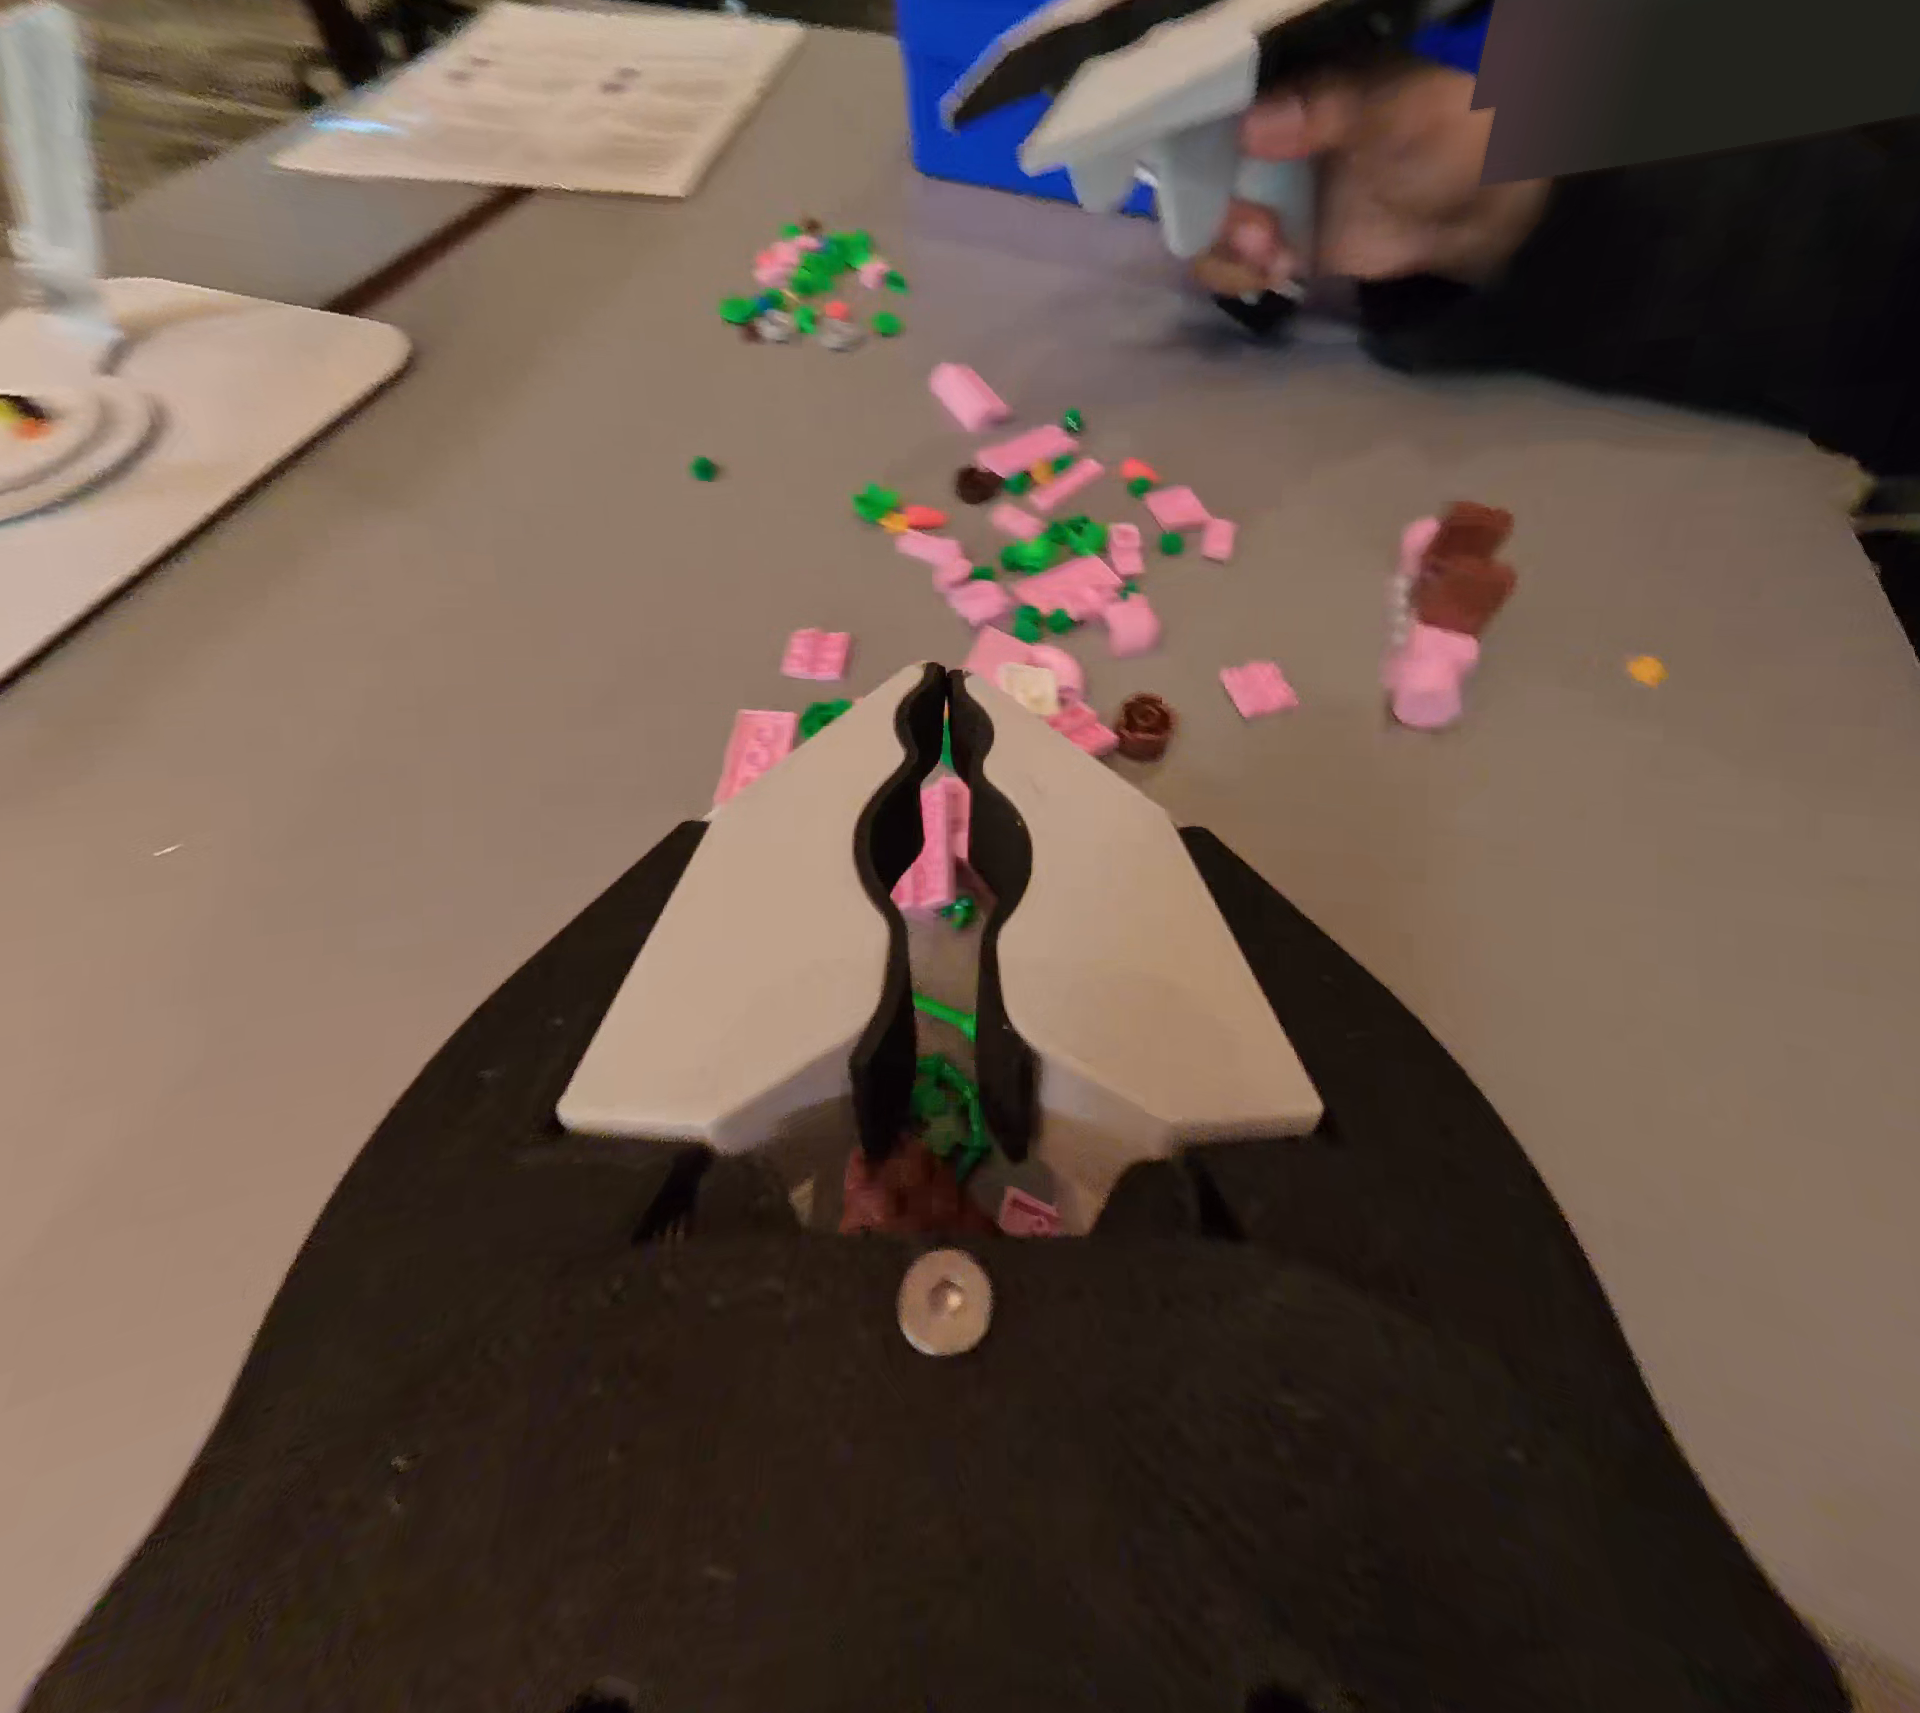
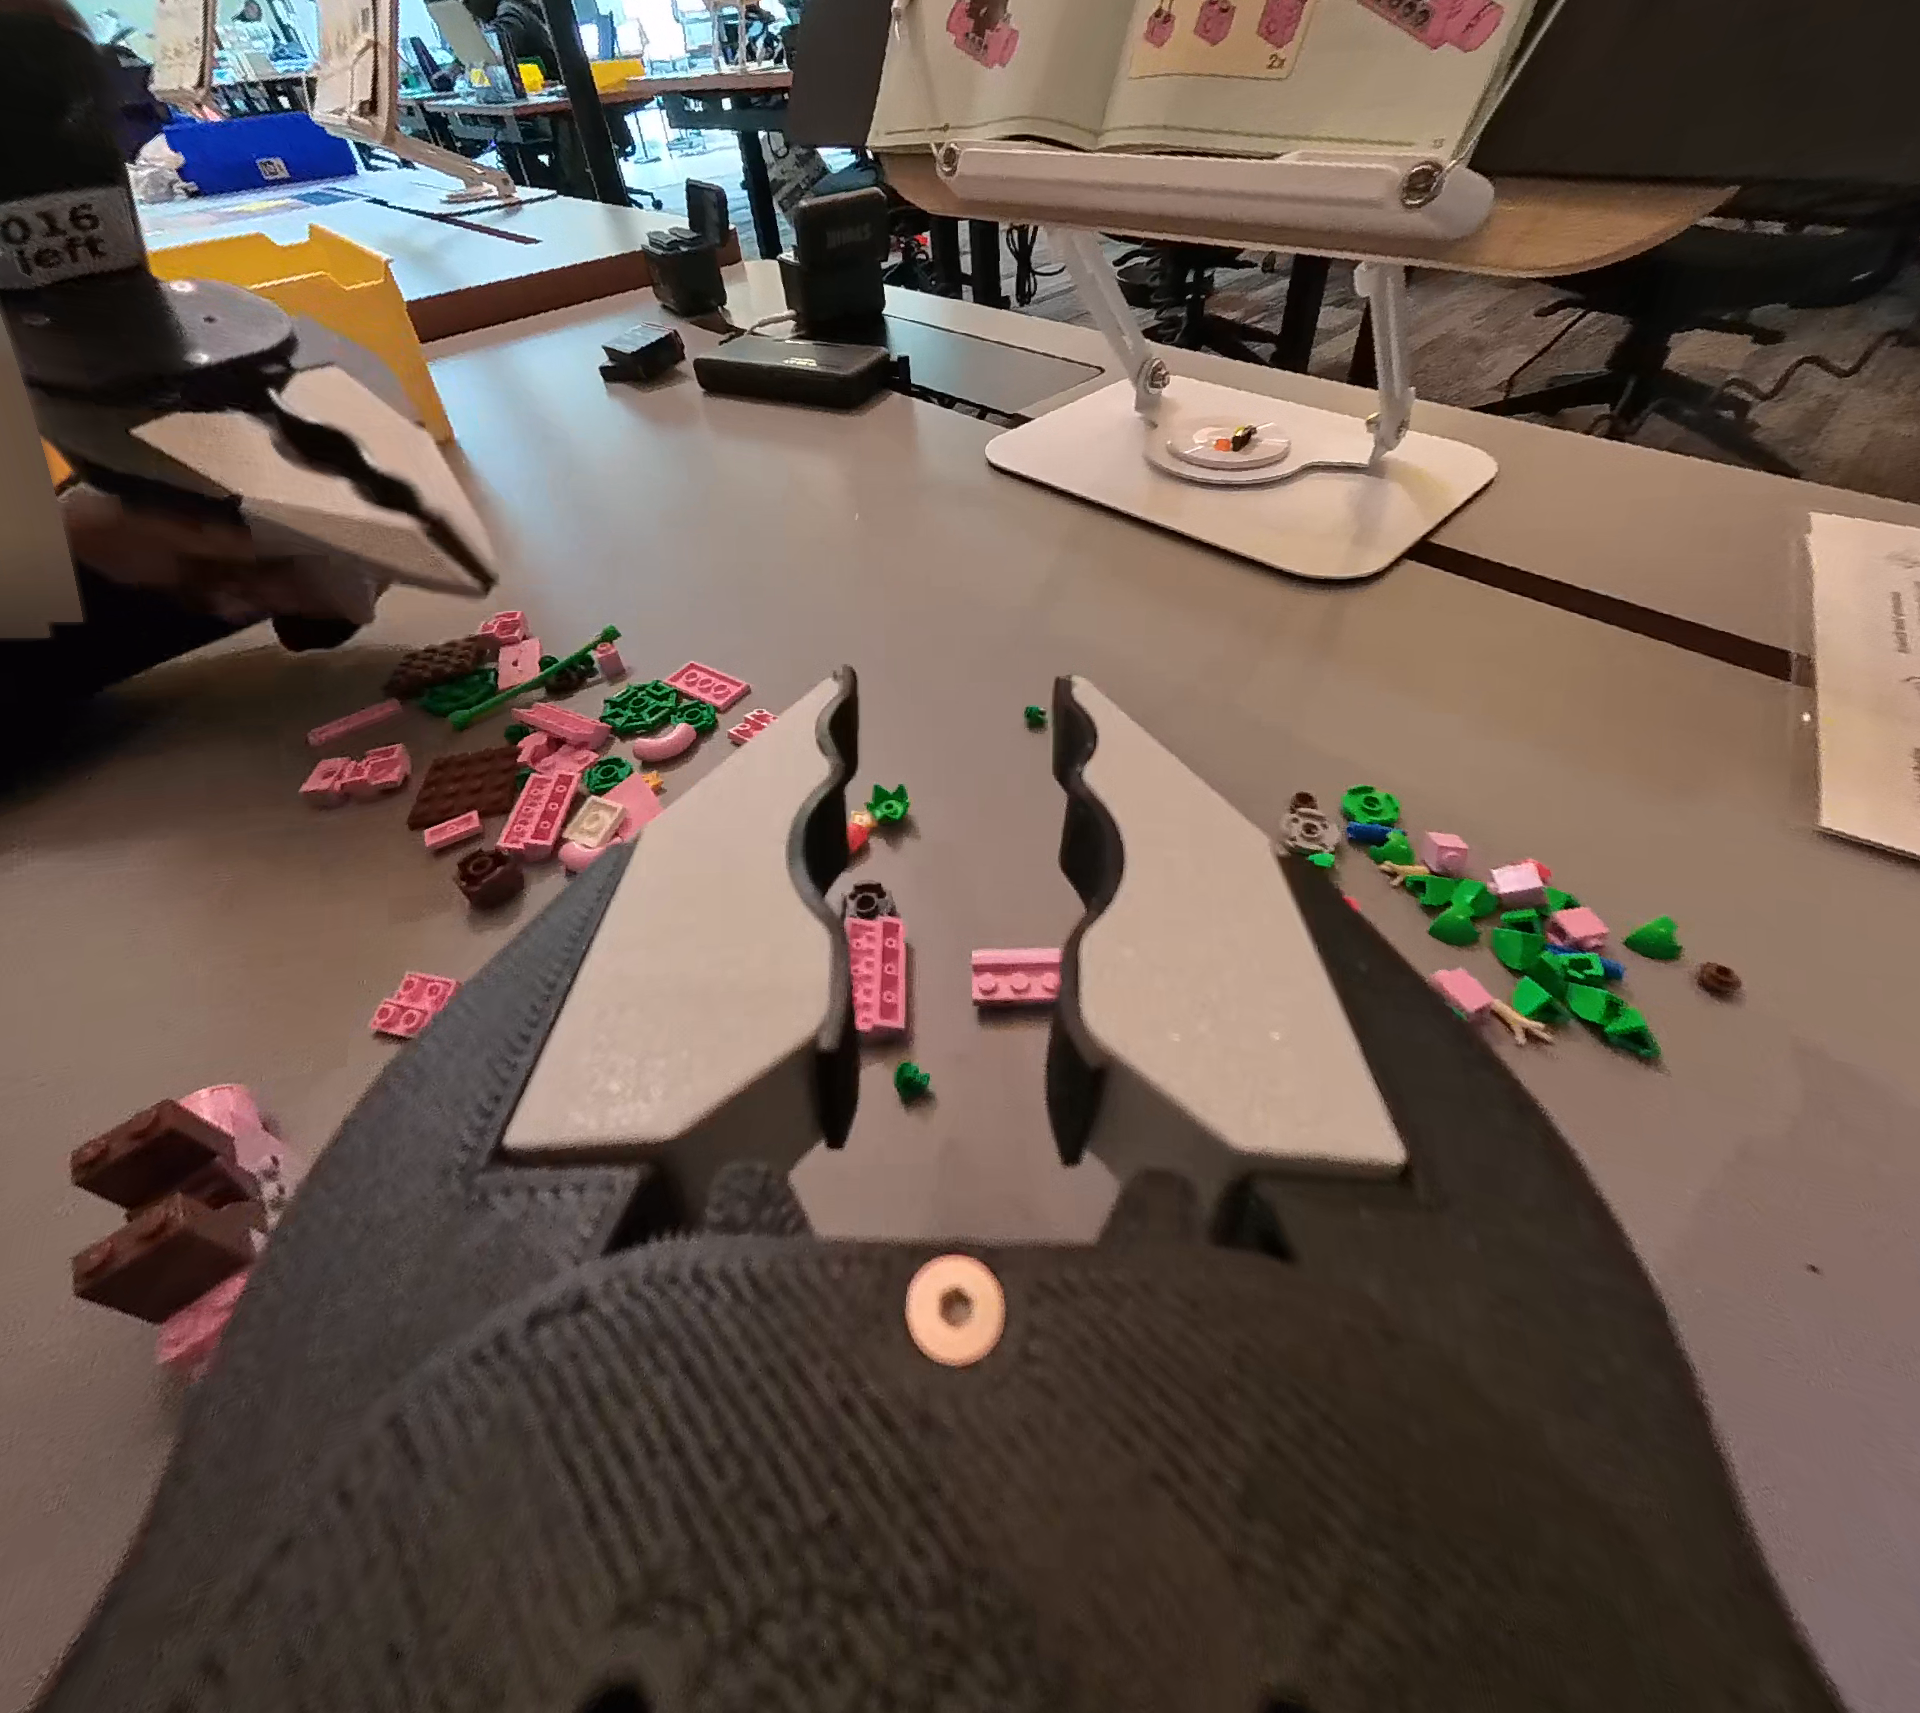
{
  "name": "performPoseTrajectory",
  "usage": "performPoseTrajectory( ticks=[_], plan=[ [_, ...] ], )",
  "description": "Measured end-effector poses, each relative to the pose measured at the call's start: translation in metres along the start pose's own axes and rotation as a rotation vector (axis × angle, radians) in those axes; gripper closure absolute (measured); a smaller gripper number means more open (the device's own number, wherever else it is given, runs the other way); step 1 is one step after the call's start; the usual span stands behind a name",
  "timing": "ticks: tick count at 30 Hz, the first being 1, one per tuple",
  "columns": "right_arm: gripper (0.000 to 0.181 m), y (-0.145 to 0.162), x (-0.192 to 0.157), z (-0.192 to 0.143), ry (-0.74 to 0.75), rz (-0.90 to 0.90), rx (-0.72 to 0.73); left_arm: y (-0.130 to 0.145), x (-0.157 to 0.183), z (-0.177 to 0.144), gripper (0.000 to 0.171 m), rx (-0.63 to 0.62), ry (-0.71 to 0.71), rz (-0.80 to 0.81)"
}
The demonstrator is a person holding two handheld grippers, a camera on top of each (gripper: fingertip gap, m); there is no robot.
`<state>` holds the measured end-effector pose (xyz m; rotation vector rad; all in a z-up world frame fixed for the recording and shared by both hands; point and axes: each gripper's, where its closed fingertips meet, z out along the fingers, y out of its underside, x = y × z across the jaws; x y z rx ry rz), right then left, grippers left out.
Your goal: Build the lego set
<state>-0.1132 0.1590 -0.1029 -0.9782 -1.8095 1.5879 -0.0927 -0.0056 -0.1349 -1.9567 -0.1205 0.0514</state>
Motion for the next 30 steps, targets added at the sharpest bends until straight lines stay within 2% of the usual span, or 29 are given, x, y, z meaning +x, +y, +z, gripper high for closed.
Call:
performPoseTrajectory(
  ticks=[4,9,12,18,21,28,30],
  plan=[
    [0.145,0.0,-0.002,0.001,-0.003,-0.011,-0.001,0.014,0.025,0.013,0.171,-0.11,0.091,0.072],
    [0.146,0.003,-0.003,0.002,-0.01,-0.004,-0.009,0.028,0.029,0.024,0.171,-0.188,0.083,0.105],
    [0.146,0.007,-0.002,0.004,-0.009,-0.003,-0.022,0.022,0.027,0.023,0.171,-0.157,0.07,0.084],
    [0.145,0.016,-0.006,0.009,-0.022,-0.009,-0.063,0.009,0.024,0.02,0.171,-0.081,0.113,-0.077],
    [0.145,0.017,-0.008,0.01,-0.021,-0.027,-0.073,0.007,0.018,0.02,0.171,-0.06,0.074,-0.059],
    [0.146,0.018,-0.009,0.011,-0.019,-0.041,-0.082,-0.022,0.033,0.018,0.171,0.084,0.068,0.016],
    [0.146,0.019,-0.009,0.011,-0.019,-0.041,-0.084,-0.027,0.026,0.018,0.163,0.117,0.002,0.027]
  ],
)
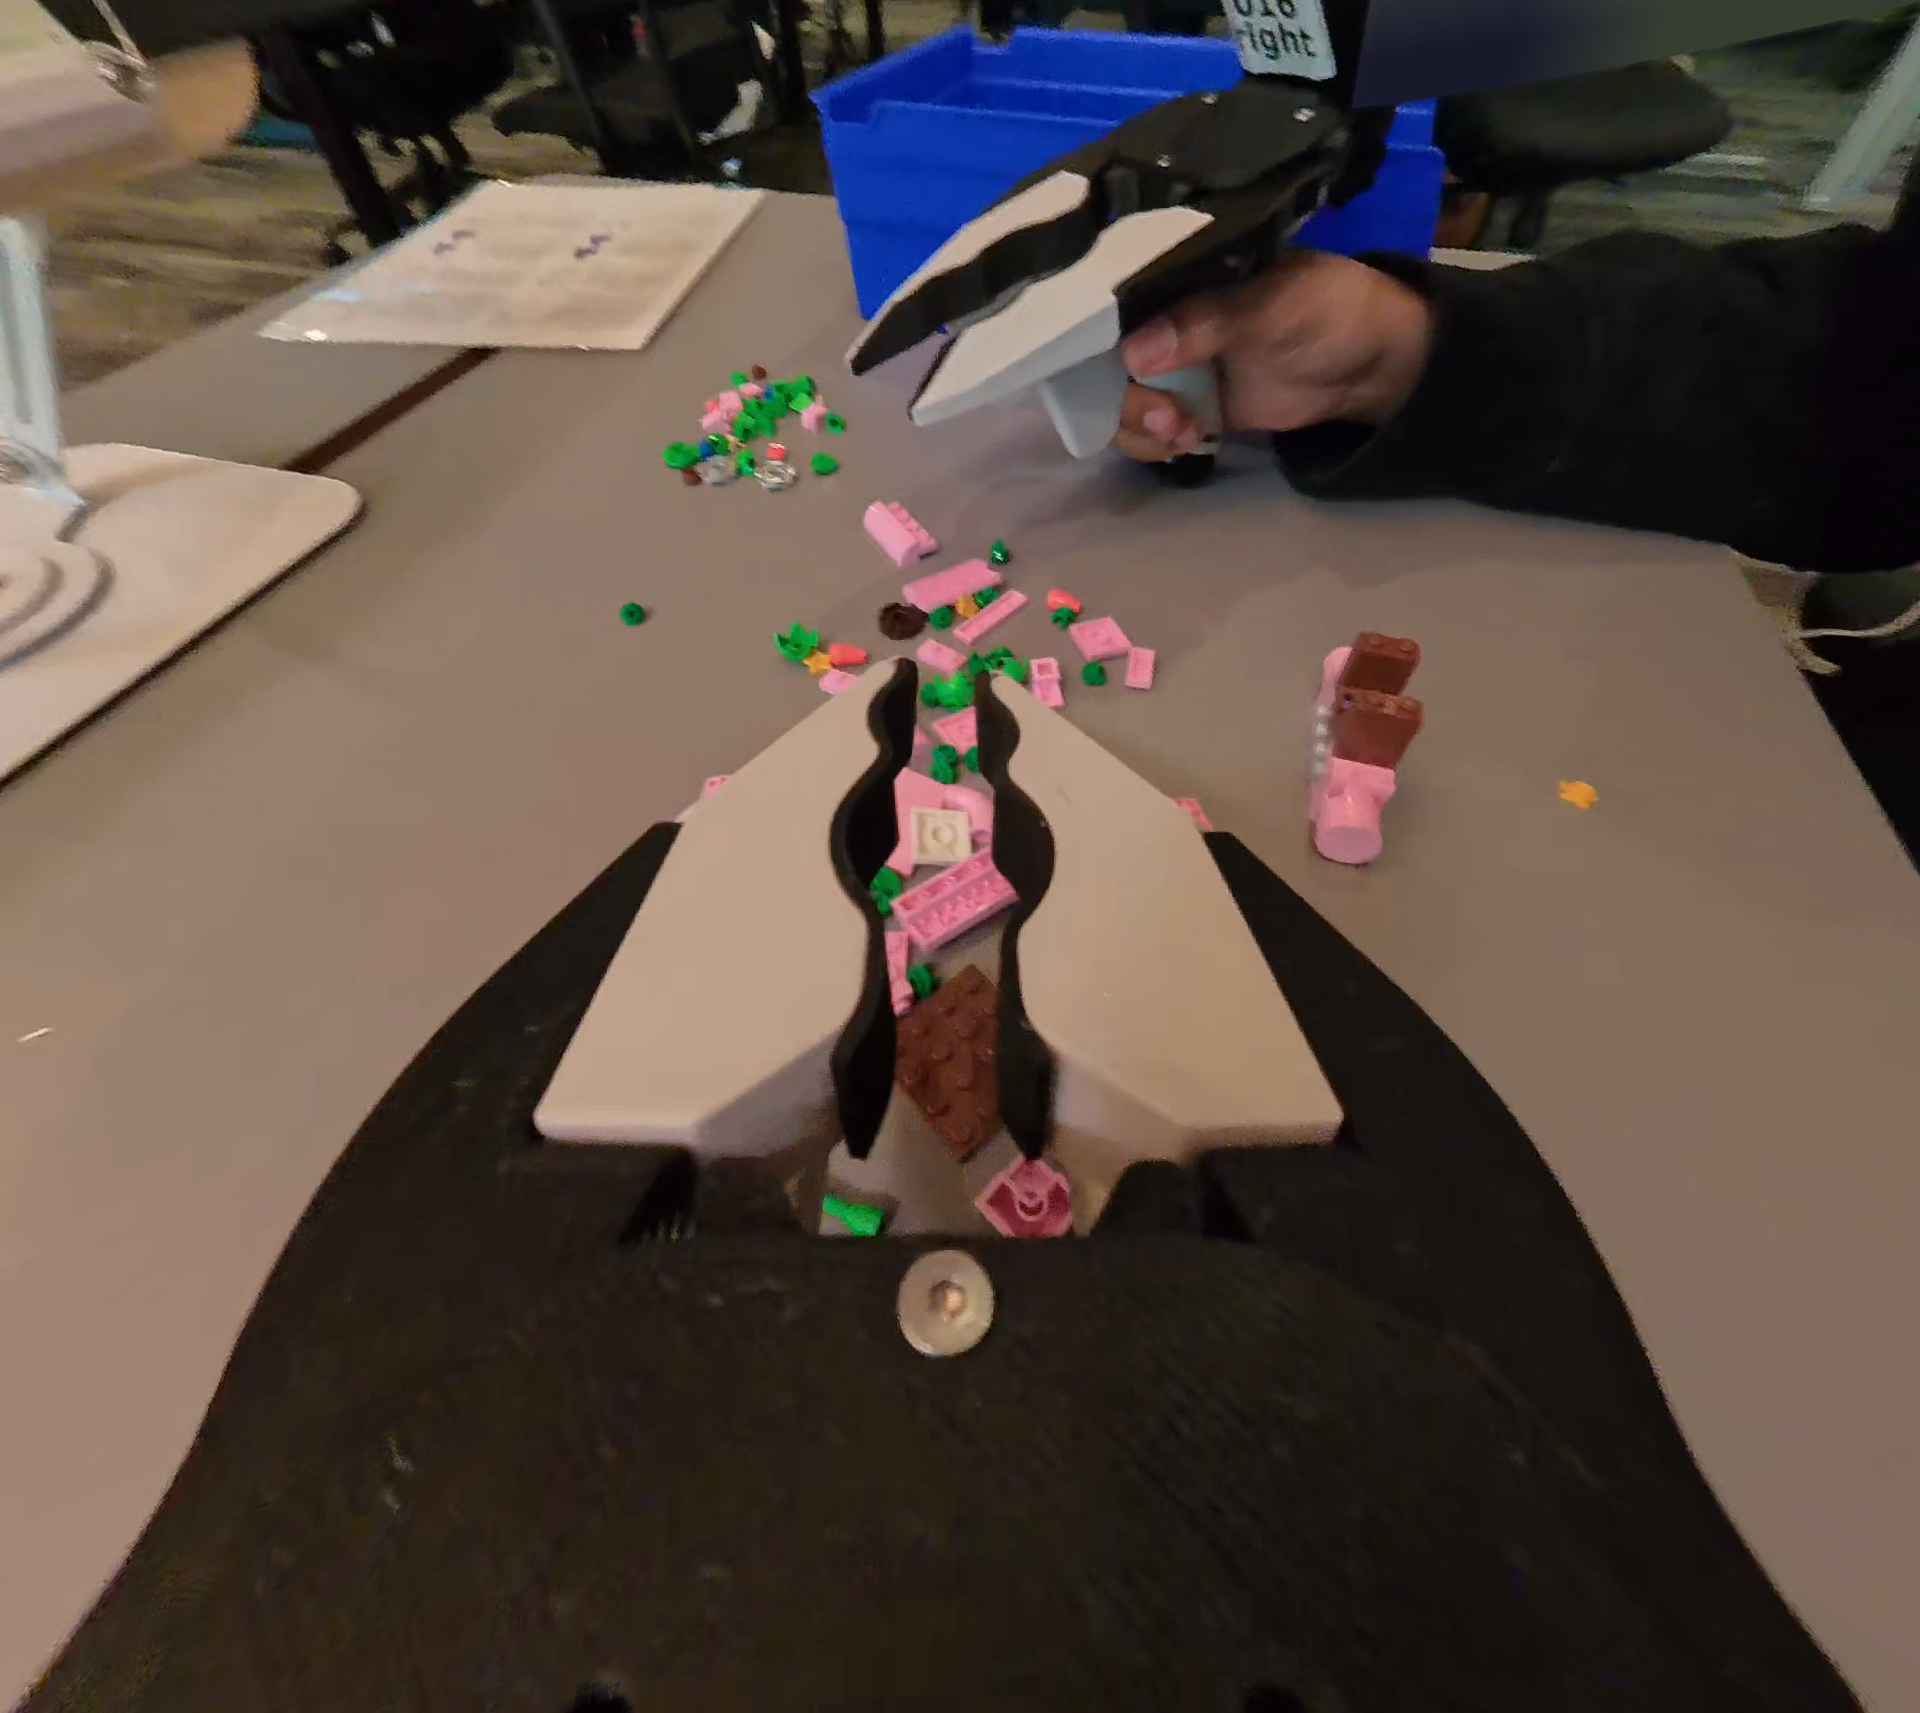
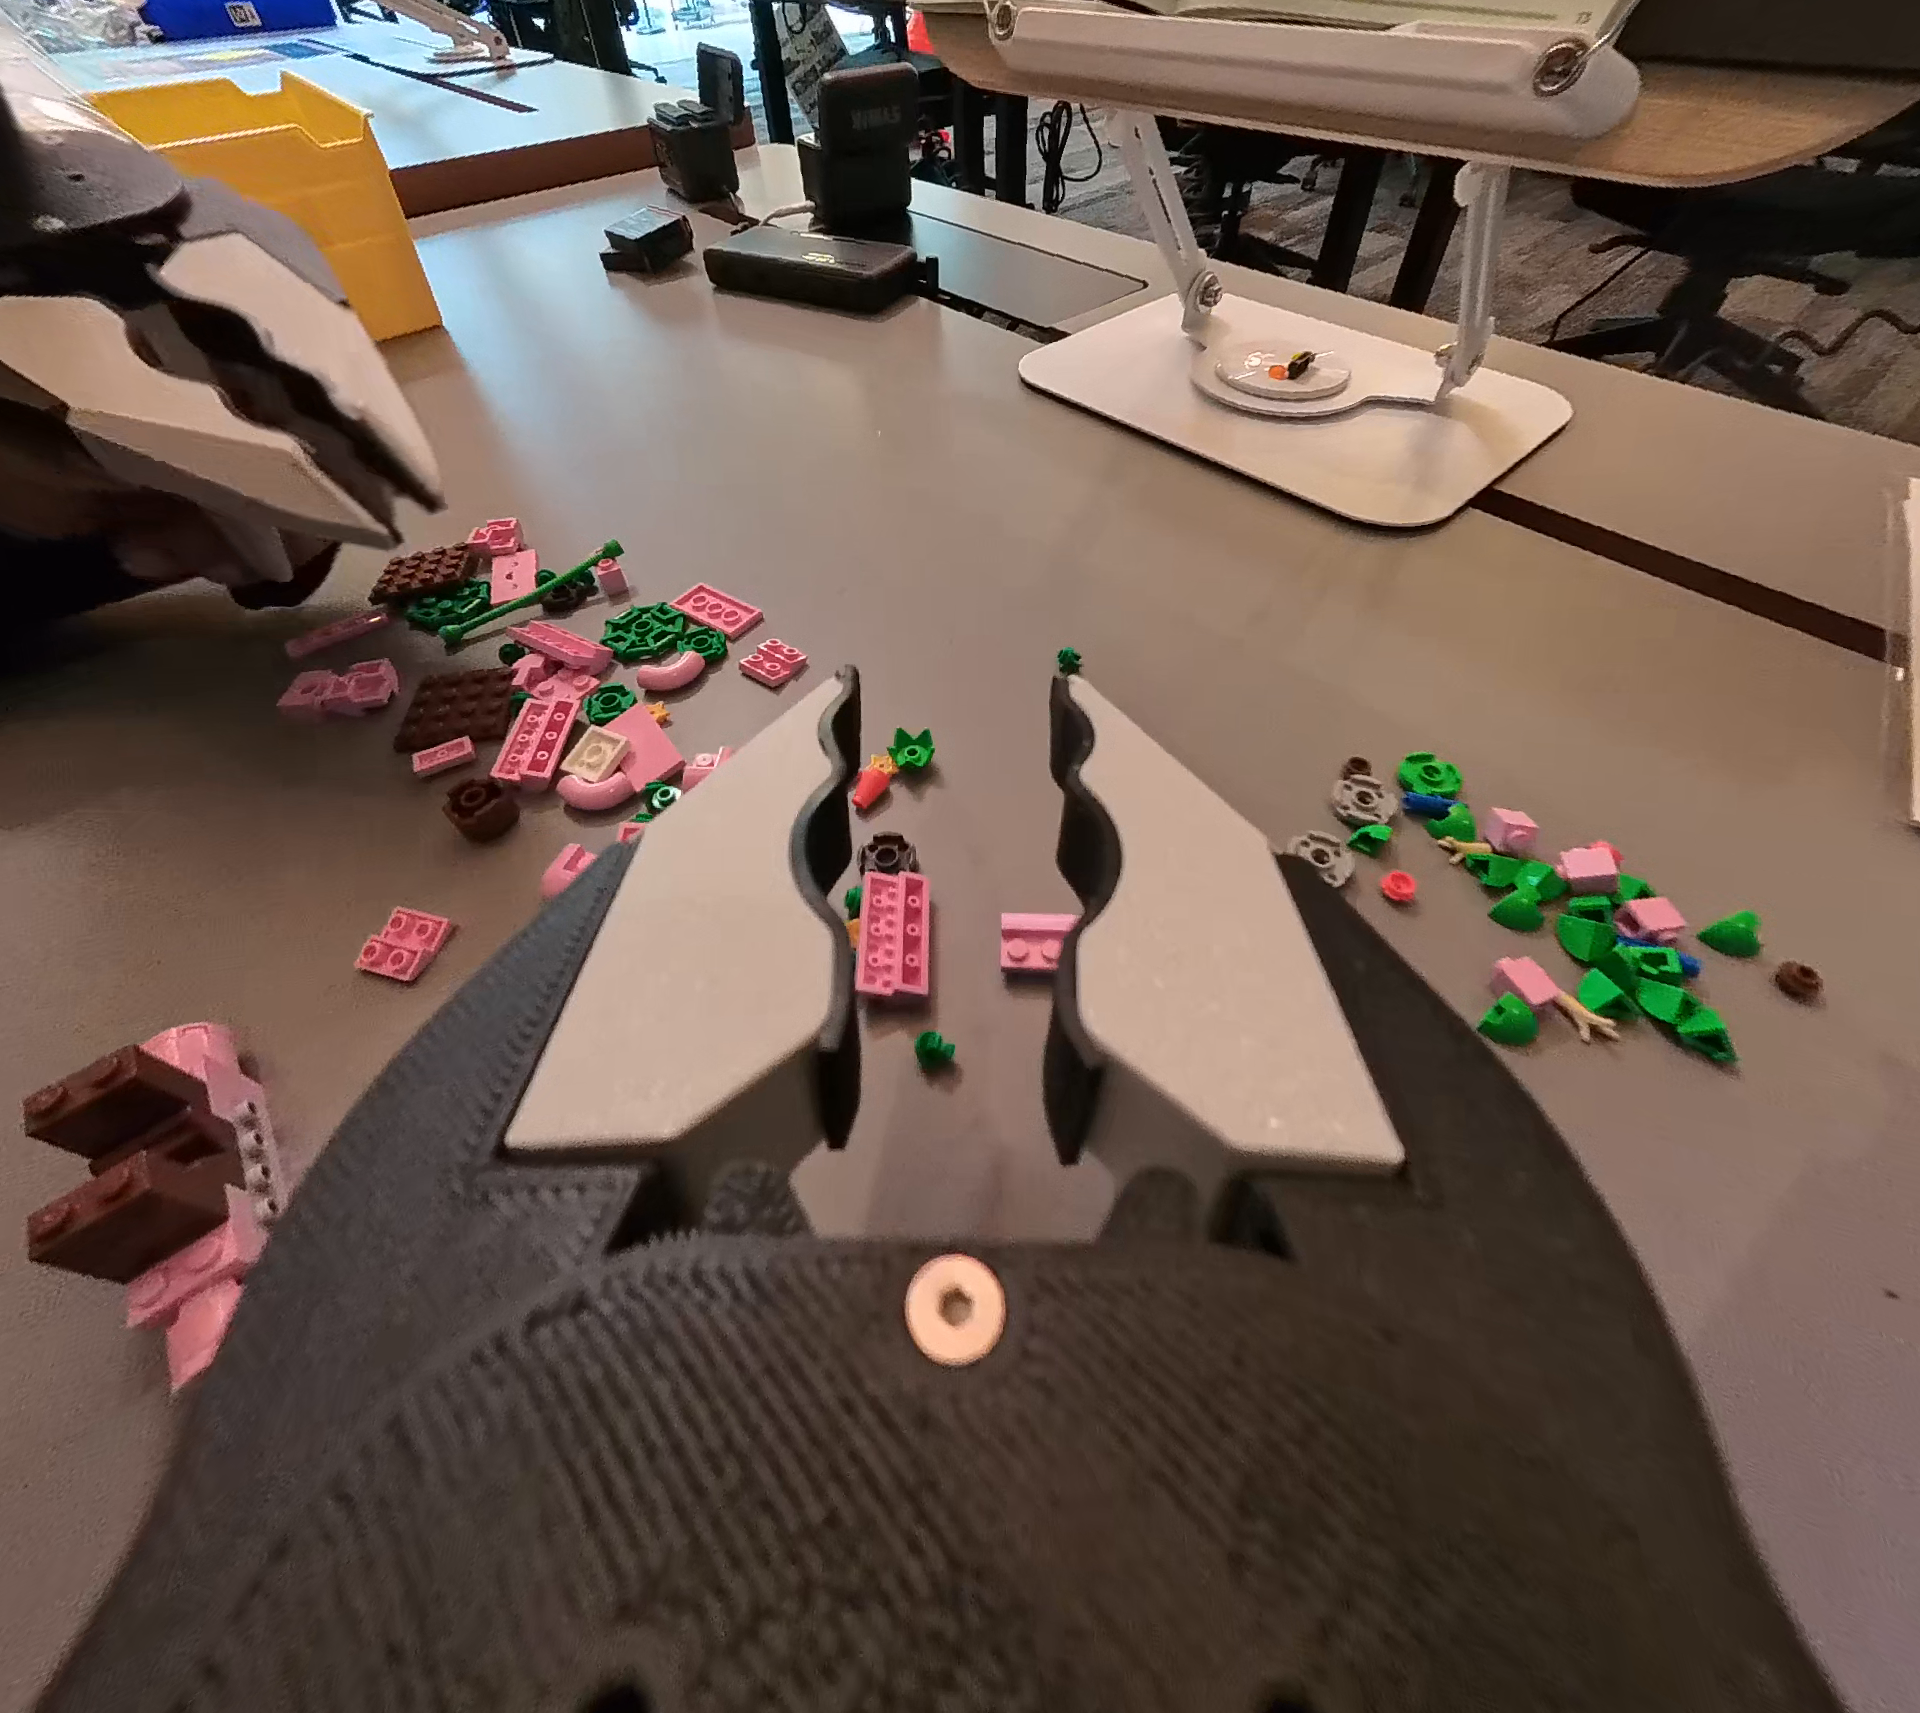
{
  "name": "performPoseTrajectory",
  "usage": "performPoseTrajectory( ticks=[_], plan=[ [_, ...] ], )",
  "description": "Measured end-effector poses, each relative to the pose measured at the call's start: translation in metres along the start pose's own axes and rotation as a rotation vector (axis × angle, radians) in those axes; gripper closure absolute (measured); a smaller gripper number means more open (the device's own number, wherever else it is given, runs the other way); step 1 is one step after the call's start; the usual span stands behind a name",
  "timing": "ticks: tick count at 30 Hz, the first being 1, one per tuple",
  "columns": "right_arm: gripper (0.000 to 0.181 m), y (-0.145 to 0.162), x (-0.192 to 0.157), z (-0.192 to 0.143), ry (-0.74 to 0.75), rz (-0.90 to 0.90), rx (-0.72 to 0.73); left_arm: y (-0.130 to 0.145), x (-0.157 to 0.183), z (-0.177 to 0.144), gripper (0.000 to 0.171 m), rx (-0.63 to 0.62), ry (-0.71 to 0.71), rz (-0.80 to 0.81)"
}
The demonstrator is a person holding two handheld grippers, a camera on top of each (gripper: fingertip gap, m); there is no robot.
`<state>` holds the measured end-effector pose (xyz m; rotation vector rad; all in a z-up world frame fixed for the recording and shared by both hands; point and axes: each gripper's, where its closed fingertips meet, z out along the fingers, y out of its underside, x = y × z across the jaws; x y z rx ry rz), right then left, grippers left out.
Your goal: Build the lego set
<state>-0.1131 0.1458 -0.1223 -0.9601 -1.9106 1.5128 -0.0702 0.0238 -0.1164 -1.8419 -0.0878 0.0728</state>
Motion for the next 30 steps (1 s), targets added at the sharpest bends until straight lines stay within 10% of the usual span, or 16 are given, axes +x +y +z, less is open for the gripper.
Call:
performPoseTrajectory(
  ticks=[30],
  plan=[
    [0.147,0.0,0.007,-0.001,0.001,0.03,0.002,-0.017,-0.019,-0.011,0.171,0.1,-0.129,-0.017]
  ],
)
